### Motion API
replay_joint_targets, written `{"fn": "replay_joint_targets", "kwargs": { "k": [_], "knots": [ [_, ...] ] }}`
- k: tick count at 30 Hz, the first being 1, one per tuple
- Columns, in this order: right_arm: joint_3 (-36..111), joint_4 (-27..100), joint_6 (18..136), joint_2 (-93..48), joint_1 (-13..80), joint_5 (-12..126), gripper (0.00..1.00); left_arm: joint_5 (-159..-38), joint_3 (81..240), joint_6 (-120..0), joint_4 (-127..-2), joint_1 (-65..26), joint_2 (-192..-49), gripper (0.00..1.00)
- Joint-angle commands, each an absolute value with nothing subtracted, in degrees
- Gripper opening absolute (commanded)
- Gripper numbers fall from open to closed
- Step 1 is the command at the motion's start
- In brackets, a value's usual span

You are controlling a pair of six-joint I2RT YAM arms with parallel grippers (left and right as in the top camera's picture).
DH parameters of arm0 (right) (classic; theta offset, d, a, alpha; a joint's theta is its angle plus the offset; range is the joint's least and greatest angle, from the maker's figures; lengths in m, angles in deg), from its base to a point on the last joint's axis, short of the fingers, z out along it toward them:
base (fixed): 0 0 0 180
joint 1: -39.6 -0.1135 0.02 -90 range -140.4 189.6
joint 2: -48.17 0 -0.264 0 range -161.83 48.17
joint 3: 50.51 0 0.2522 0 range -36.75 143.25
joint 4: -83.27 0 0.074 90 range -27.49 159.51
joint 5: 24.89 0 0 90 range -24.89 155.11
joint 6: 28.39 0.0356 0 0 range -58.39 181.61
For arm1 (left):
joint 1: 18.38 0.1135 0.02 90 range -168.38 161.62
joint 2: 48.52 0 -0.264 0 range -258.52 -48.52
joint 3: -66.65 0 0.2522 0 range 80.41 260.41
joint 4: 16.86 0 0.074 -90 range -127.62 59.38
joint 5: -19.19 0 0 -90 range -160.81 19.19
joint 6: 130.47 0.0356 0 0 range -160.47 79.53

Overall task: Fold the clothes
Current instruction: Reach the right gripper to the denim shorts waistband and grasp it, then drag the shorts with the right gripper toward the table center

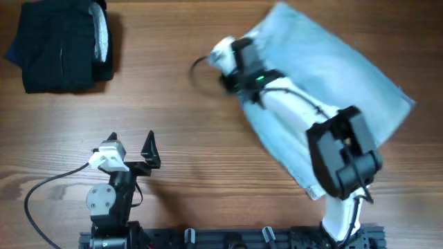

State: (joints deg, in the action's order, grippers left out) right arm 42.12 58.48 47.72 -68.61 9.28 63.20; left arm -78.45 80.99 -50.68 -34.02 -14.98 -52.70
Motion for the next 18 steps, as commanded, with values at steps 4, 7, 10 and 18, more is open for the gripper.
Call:
{"fn": "replay_joint_targets", "kwargs": {
  "k": [4, 7, 10, 18],
  "knots": [
    [42.9, 53.5, 37.1, -67.1, -4.5, 54.2, 0.04, -79.5, 80.7, -51.2, -34.3, -15.0, -52.3, 1.0],
    [42.9, 53.5, 36.1, -67.1, -8.3, 47.8, 0.04, -79.5, 80.7, -51.2, -34.3, -15.0, -52.3, 1.0],
    [42.9, 51.3, 36.1, -67.0, -9.9, 44.3, 0.04, -79.5, 80.7, -51.2, -34.3, -15.0, -52.3, 1.0],
    [43.0, 47.5, 53.8, -48.2, -6.6, 49.4, 0.95, -79.5, 80.7, -51.2, -34.3, -15.0, -52.3, 1.0]
  ]
}}
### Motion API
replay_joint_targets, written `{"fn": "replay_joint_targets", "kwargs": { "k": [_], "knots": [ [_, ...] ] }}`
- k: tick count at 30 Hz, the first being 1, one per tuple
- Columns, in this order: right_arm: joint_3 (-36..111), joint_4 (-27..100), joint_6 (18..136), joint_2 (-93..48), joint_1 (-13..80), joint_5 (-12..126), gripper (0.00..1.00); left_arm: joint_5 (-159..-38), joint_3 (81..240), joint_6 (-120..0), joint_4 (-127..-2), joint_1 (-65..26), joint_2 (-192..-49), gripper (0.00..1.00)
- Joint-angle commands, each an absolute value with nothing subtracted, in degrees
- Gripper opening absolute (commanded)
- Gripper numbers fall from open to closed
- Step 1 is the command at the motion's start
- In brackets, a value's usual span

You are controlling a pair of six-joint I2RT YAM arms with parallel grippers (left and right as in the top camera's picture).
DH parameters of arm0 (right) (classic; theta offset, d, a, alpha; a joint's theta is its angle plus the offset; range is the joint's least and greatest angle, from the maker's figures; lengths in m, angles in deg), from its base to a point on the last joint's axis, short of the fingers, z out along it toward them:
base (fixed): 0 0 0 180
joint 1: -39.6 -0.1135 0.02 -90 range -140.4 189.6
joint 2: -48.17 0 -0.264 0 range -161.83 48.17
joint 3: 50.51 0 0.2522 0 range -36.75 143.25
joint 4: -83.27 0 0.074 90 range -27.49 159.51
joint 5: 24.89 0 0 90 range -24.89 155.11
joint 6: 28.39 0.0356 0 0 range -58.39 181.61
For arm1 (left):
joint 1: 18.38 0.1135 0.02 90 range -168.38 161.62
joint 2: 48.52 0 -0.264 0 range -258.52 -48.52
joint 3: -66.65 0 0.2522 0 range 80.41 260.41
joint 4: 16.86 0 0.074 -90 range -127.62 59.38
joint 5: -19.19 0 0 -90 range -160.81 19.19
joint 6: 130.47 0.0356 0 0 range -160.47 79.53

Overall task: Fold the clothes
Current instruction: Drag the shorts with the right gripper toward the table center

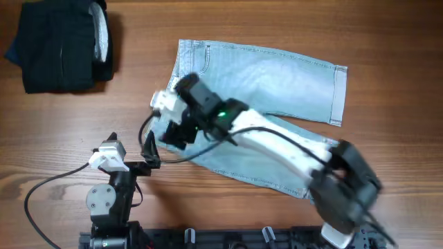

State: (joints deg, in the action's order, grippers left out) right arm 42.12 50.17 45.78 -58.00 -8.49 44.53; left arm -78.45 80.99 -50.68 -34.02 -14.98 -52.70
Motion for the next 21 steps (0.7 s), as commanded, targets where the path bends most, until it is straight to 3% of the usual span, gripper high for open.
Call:
{"fn": "replay_joint_targets", "kwargs": {
  "k": [1, 3, 10, 14, 15, 17, 21],
  "knots": [
    [43.0, 44.5, 55.2, -45.6, -5.9, 52.2, 0.99, -79.5, 80.7, -51.2, -34.3, -15.0, -52.3, 1.0],
    [43.0, 35.5, 61.4, -39.9, -2.8, 58.0, 0.99, -79.5, 80.7, -51.2, -34.3, -15.0, -52.3, 1.0],
    [41.4, 11.1, 73.9, -31.0, 16.9, 58.6, 0.97, -79.5, 80.7, -51.2, -34.3, -15.0, -52.3, 1.0],
    [33.3, 14.5, 79.3, -29.6, 30.7, 66.6, 0.94, -79.5, 80.7, -51.2, -34.3, -15.0, -52.3, 1.0],
    [32.1, 18.3, 79.2, -30.5, 33.1, 67.6, 0.74, -79.5, 80.7, -51.2, -34.3, -15.0, -52.3, 1.0],
    [31.0, 23.7, 79.6, -35.0, 37.5, 69.5, 0.05, -79.5, 80.7, -51.2, -34.3, -15.0, -52.3, 1.0],
    [31.0, 25.5, 79.8, -45.9, 43.0, 70.3, 0.04, -79.5, 80.7, -51.2, -34.3, -15.0, -52.3, 1.0]
  ]
}}
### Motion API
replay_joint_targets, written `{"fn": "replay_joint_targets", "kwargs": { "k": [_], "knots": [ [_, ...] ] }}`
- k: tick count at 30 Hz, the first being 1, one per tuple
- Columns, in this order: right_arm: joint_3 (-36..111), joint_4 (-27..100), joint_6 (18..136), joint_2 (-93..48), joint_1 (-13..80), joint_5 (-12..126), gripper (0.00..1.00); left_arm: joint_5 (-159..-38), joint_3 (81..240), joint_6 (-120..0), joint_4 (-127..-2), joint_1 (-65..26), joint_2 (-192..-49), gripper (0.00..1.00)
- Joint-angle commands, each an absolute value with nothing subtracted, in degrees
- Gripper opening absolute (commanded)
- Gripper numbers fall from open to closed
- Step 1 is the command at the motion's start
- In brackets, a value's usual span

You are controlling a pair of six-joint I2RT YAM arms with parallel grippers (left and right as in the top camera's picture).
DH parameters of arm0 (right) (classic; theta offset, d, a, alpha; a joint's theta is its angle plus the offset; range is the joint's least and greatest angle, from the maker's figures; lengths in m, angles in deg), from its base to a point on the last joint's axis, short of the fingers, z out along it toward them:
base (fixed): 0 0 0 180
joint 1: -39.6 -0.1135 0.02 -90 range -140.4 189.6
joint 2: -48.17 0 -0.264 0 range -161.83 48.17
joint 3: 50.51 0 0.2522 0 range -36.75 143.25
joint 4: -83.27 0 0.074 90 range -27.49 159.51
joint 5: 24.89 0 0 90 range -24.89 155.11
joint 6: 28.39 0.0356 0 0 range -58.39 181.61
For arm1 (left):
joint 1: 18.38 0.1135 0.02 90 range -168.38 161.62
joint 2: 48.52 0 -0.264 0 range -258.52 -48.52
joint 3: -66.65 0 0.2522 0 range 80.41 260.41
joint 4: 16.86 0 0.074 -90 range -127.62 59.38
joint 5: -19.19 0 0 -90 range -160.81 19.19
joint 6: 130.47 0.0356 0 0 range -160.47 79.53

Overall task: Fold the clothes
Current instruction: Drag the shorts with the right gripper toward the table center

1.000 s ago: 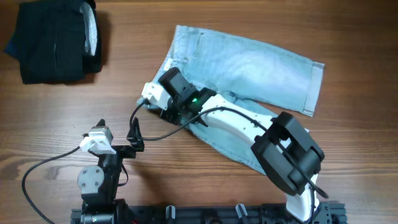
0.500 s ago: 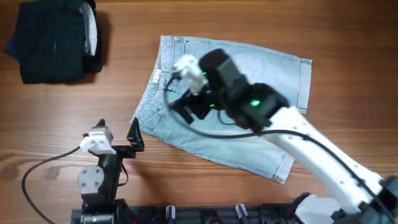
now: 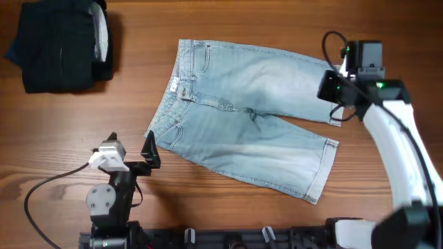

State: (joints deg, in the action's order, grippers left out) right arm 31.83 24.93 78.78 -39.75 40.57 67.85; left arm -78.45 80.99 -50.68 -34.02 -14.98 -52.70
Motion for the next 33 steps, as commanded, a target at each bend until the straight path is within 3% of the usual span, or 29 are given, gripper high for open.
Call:
{"fn": "replay_joint_targets", "kwargs": {
  "k": [1, 16, 28, 33],
  "knots": [
    [31.0, 27.1, 79.7, -49.0, 44.2, 70.3, 0.04, -79.5, 80.7, -51.2, -34.3, -15.0, -52.3, 1.0],
    [31.1, 44.2, 77.9, -68.8, 46.5, 72.7, 0.04, -79.5, 80.7, -51.2, -34.3, -15.0, -52.3, 1.0],
    [34.5, 67.8, 73.6, -77.1, 47.2, 67.6, 0.04, -79.5, 80.7, -51.2, -34.3, -15.0, -52.3, 1.0],
    [39.9, 60.2, 73.7, -76.1, 47.2, 65.1, 0.04, -79.5, 80.7, -51.2, -34.3, -15.0, -52.3, 1.0]
  ]
}}
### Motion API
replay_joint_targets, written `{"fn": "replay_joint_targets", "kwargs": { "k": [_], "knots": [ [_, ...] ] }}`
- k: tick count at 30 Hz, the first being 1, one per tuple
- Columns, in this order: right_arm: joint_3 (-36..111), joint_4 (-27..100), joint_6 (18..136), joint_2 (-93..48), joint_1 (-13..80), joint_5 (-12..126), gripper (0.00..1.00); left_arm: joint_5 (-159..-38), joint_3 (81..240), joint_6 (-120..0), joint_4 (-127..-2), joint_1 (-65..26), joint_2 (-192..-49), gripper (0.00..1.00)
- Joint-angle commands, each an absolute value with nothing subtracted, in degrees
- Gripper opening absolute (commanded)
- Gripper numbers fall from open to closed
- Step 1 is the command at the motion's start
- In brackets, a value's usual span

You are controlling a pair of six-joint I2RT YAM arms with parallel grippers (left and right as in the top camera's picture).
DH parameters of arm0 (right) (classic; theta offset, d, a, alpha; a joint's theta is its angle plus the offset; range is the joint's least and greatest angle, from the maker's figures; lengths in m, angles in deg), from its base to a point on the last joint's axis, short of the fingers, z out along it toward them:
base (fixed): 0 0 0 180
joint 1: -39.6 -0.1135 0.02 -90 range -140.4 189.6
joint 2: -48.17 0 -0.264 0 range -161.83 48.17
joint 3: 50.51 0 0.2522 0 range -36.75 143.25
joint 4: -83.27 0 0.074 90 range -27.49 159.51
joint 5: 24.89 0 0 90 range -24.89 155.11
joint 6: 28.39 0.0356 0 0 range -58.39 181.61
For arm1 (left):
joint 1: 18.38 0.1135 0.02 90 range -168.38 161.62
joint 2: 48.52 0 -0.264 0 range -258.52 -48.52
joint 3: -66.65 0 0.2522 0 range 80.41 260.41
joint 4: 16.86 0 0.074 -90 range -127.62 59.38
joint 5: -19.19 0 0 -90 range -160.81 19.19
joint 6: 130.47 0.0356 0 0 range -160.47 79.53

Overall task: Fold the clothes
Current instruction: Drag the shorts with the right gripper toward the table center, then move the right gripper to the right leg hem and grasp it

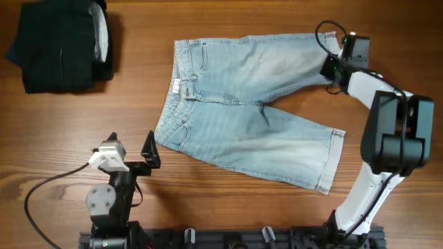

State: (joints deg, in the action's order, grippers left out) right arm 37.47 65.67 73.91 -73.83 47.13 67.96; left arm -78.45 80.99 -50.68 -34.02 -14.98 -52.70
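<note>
Pale blue denim shorts [242, 111] lie spread flat on the wooden table, waistband to the left and both legs pointing right. The upper leg slants up toward the far right. There my right gripper [332, 69] sits on that leg's hem, shut on the cloth, and covers the hem. The lower leg ends near the front right. My left gripper [131, 144] stands open at the front left, just off the waistband's near corner, with nothing between its fingers.
A stack of dark folded clothes [59, 45] lies at the back left corner. The left arm's cable [41, 190] loops over the table at the front left. A black mounting rail [228, 238] runs along the front edge.
My right gripper went from the upper leg's hem at the right to a spot farther back. The upper leg now slants toward the back, and the lower leg has shifted to the right.
At first my right arm reached over the bunched shorts at the back right. Then it stretched to the waistband at the left with the shorts partly opened. Later the shorts lay spread and the gripper was at the upper leg's hem, now drawn farther back. The left arm stayed still.
</note>
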Motion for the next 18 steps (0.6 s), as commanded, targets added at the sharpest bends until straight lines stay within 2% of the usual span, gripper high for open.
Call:
{"fn": "replay_joint_targets", "kwargs": {
  "k": [1, 3, 6, 7, 8, 12, 15, 18],
  "knots": [
    [40.9, 57.5, 73.6, -74.6, 47.2, 65.1, 0.04, -79.5, 80.7, -51.2, -34.3, -15.0, -52.3, 1.0],
    [41.6, 54.3, 73.6, -69.7, 47.2, 65.1, 0.06, -79.5, 80.7, -51.2, -34.3, -15.0, -52.3, 1.0],
    [41.6, 50.4, 73.6, -58.9, 47.2, 65.1, 0.2, -79.5, 80.7, -51.2, -34.3, -15.0, -52.3, 1.0],
    [41.6, 47.1, 73.7, -53.8, 47.2, 65.1, 0.32, -79.5, 80.7, -51.2, -34.3, -15.0, -52.3, 1.0],
    [41.6, 43.1, 73.7, -49.2, 47.2, 65.1, 0.39, -79.5, 80.7, -51.2, -34.3, -15.0, -52.3, 1.0],
    [41.6, 28.9, 73.8, -37.8, 47.2, 64.4, 0.47, -79.5, 80.7, -51.2, -34.3, -15.0, -52.3, 1.0],
    [41.5, 18.4, 73.7, -31.4, 47.2, 59.9, 0.6, -79.5, 80.7, -51.2, -34.3, -15.0, -52.3, 1.0],
    [37.4, 12.4, 72.1, -26.8, 47.2, 56.6, 0.6, -79.5, 80.7, -51.2, -34.3, -15.0, -52.3, 1.0]
  ]
}}
